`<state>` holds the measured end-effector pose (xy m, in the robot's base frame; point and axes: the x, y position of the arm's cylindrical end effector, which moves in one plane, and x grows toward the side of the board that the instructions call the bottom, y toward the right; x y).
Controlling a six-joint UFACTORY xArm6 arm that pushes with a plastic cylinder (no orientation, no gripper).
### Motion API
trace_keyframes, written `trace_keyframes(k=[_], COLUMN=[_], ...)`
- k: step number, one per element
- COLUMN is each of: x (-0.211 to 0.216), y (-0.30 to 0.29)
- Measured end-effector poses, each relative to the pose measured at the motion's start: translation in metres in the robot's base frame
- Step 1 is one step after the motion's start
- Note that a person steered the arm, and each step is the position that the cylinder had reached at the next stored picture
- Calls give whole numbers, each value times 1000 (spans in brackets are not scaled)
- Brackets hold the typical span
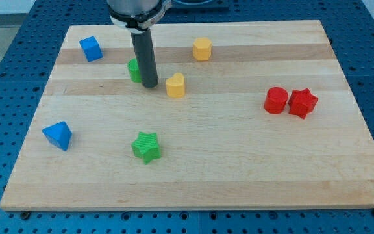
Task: Push the yellow heart towards top right
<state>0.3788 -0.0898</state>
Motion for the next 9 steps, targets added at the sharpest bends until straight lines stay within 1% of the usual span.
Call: trace_keyframes(k=[2,4,5,6,7,8,9], x=[3,-3,-3,-11,-24,4,52], y=[47,126,119,87,42,26,45])
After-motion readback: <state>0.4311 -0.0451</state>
